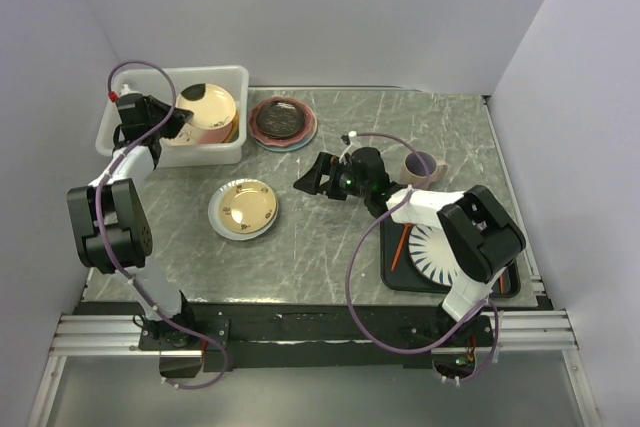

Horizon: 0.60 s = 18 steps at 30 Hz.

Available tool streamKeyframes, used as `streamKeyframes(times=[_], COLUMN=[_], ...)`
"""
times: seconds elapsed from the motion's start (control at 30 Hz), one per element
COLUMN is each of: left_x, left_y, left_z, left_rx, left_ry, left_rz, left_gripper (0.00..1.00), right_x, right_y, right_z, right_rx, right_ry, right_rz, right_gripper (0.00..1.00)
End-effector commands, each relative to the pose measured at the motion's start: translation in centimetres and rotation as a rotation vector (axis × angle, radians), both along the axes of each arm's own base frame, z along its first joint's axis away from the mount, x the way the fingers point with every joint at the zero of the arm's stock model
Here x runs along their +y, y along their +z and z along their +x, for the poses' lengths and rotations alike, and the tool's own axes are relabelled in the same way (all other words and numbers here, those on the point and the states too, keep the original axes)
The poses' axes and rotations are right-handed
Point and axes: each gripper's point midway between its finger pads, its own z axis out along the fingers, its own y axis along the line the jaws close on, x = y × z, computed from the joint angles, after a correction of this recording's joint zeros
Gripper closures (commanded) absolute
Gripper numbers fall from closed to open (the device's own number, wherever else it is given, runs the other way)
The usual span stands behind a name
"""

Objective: Place the plates into the plastic bin on the countertop
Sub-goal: Place the plate in the plastic bin.

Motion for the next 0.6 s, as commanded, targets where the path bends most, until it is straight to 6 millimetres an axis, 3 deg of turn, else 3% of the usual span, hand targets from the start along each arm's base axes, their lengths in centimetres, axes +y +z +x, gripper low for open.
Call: streamKeyframes(times=[0.0, 0.57], left_x=[1.3, 5.0], left_y=[2.6, -3.4], left_z=[2.1, 3.0], left_rx=[-0.083, 0.100], left_ry=[0.022, 0.127], left_rz=[-0.006, 0.058], left_gripper=[0.99, 0.99], right_x=[0.1, -0.1], right_y=[0.0, -0.7], right_z=[0.5, 0.4], right_rx=[-0.022, -0.004], right_ry=[0.006, 0.010], right_rz=[0.013, 0.005], right_gripper=[0.00, 0.00])
